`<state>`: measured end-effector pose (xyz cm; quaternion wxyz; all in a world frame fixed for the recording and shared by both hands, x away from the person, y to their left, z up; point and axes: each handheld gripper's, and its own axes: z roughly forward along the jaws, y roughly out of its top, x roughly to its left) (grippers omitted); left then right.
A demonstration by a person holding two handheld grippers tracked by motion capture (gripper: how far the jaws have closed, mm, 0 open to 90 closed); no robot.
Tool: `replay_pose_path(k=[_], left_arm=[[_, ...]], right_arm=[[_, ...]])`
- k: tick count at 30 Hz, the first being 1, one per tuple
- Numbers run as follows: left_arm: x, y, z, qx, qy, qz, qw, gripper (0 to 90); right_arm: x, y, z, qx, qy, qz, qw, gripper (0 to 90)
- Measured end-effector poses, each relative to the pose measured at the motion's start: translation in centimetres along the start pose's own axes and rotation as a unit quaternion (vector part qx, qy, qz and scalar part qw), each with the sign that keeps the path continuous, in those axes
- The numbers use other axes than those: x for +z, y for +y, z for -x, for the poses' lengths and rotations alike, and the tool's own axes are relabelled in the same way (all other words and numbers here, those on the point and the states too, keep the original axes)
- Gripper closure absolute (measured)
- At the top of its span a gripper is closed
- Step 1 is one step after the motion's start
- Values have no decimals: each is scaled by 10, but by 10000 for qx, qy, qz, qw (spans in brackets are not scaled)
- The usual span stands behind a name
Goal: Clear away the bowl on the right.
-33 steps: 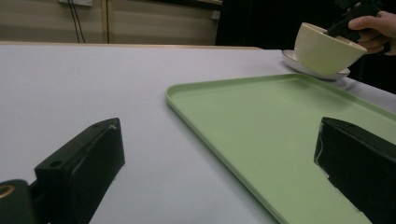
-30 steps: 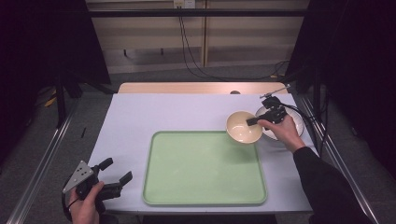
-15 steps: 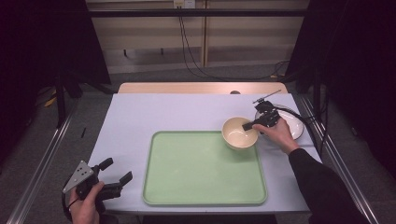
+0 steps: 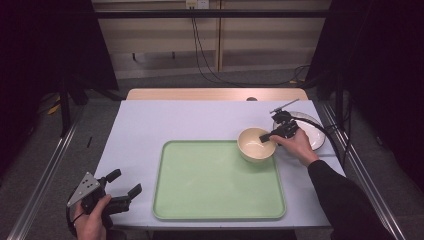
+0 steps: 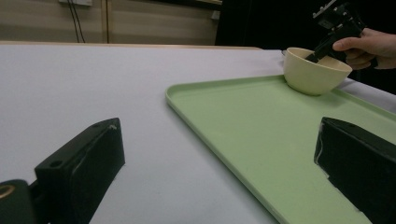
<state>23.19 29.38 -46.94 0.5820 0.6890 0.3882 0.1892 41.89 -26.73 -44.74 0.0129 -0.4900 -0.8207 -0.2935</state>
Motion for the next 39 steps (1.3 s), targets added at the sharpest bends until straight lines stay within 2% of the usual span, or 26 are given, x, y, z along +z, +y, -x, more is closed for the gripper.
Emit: replay_pose_path(k=[11,18,21,24,26,34,39], left_arm=[[0,0,0,-5,-35,1,10000,17],[0,0,0,-5,7,0,10000,17],[0,0,0,-4,10,1,10000,17],[0,0,0,-26,6,22,10000,17],[0,0,0,-9,-10,6,10000,17],[0,0,0,-20,6,12,10000,17],[0,0,0,-23,2,16,10000,17]], right_arm=[[1,-2,1,0,-43,5,10000,842],[2,-5,0,4,-67,127,9999,841],[2,-6,-1,-39,-88,139,9999,840],[3,-7,0,-250,-107,223,9994,835],[3,-7,-1,-244,-137,226,9994,830],[2,-7,0,-345,-254,402,9983,683],[-1,-7,1,-370,-229,621,9971,528]])
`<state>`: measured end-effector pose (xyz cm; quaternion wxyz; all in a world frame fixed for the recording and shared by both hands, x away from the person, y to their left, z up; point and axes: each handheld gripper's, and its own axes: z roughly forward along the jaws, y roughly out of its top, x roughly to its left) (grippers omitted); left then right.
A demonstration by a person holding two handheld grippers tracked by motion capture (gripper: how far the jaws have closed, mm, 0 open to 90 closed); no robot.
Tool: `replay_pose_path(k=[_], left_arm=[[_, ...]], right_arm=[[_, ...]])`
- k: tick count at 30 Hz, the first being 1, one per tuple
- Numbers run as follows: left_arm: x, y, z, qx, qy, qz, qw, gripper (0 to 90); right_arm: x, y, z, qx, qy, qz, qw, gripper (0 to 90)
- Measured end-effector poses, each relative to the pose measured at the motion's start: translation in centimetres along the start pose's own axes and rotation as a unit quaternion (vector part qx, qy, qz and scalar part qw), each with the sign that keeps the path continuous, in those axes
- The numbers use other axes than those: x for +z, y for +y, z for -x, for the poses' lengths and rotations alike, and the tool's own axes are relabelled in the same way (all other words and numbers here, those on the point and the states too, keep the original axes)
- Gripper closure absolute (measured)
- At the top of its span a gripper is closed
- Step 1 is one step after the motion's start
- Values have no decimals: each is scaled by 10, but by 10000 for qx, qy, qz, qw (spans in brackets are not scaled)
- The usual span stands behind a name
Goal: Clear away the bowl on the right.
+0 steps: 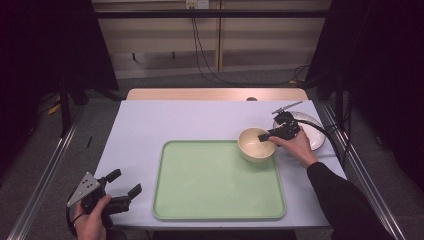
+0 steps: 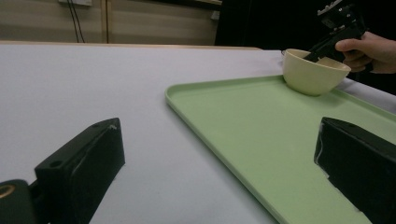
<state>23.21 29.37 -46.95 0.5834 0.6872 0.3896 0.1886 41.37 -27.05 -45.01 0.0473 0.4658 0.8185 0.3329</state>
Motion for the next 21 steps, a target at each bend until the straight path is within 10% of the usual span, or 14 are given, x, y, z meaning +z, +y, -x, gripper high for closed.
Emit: replay_pose_path(k=[15,21], left_arm=[[0,0,0,21,-4,-14,10000,17],[0,0,0,26,17,-15,10000,17]], right_arm=[[-2,3,3,-13,0,483,9988,35],[-9,3,3,63,92,797,9968,33]])
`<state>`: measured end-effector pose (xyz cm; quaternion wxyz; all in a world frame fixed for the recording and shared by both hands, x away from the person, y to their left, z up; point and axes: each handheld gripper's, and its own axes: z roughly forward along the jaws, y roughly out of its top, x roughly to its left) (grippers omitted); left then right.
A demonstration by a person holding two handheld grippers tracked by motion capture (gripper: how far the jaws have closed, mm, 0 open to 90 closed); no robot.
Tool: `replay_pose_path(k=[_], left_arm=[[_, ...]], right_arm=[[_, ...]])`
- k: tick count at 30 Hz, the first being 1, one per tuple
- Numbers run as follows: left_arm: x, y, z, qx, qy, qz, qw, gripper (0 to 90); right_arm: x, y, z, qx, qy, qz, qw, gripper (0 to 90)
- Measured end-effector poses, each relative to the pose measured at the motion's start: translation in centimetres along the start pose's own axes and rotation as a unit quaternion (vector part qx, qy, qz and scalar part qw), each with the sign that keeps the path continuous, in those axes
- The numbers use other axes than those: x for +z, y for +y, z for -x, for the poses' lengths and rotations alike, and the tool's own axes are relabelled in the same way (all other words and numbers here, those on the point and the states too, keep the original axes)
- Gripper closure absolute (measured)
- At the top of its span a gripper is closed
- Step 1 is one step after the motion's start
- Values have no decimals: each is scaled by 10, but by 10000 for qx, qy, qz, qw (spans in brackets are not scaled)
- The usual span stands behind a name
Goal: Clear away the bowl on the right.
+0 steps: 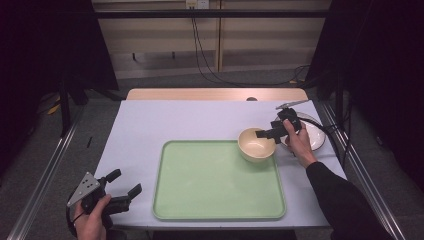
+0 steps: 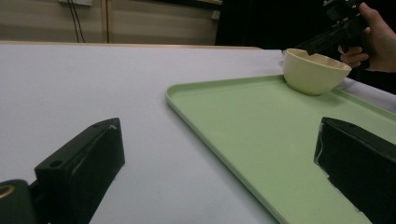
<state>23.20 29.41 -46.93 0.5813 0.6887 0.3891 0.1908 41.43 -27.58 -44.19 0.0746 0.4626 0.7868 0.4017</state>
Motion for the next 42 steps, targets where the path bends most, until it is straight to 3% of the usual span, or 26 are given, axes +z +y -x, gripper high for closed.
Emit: replay_pose_path(k=[8,13,20,26,35,38,42], left_arm=[[0,0,1,-16,-11,12,10000,17],[0,0,0,-23,13,24,10000,17],[0,0,0,-13,3,19,10000,17],[0,0,0,-14,8,28,10000,17],[-1,0,0,-3,30,35,10000,17],[-1,0,1,-11,26,35,10000,17],[0,0,1,-22,15,28,10000,17]], right_arm=[[-5,-3,-3,-9,-295,353,9989,28],[-15,-3,-5,-71,-316,591,9977,30],[-30,-8,-4,-31,-262,543,9982,26],[-43,-13,-6,-1,-275,765,9967,21],[-56,-25,-14,-185,-381,984,9942,24],[-61,-30,-13,-133,-323,1002,9944,27],[-69,-42,-9,-74,-416,1047,9936,27]])
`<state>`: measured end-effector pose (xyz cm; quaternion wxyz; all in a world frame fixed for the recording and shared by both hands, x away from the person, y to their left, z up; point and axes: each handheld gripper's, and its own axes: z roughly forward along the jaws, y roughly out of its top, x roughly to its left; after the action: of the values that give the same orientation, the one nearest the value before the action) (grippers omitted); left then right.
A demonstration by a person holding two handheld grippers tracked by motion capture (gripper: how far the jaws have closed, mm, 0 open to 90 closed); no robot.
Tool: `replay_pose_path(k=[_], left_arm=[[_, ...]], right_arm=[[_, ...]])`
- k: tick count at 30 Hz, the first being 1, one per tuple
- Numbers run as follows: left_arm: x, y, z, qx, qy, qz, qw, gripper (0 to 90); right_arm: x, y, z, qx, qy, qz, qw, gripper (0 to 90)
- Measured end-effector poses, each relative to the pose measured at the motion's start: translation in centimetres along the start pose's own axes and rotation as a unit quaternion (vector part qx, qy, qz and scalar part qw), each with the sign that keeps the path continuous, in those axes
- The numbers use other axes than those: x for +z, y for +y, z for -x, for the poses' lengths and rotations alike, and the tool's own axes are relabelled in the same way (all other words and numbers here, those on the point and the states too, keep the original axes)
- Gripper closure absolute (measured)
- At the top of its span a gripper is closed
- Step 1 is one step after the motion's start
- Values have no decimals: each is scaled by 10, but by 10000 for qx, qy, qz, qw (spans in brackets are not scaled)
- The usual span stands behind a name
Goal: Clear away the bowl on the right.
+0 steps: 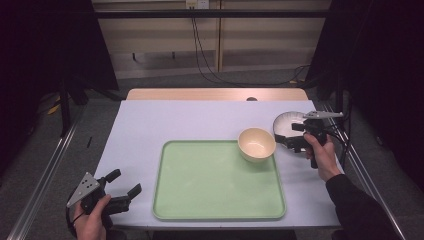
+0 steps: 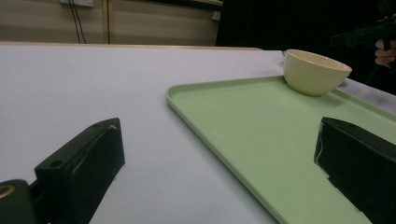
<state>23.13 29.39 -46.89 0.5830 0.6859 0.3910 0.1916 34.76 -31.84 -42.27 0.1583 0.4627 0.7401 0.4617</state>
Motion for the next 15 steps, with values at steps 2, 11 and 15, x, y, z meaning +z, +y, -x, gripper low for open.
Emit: replay_pose_path(k=[2,11,15], left_arm=[[0,0,0,7,2,2,10000,17],[0,0,0,6,11,4,10000,17],[0,0,0,-1,10,9,10000,17]], right_arm=[[-6,-4,2,16,-70,46,10000,27],[-27,-15,-1,-10,-114,145,9998,27],[-36,-21,-2,34,-126,208,9997,27]])
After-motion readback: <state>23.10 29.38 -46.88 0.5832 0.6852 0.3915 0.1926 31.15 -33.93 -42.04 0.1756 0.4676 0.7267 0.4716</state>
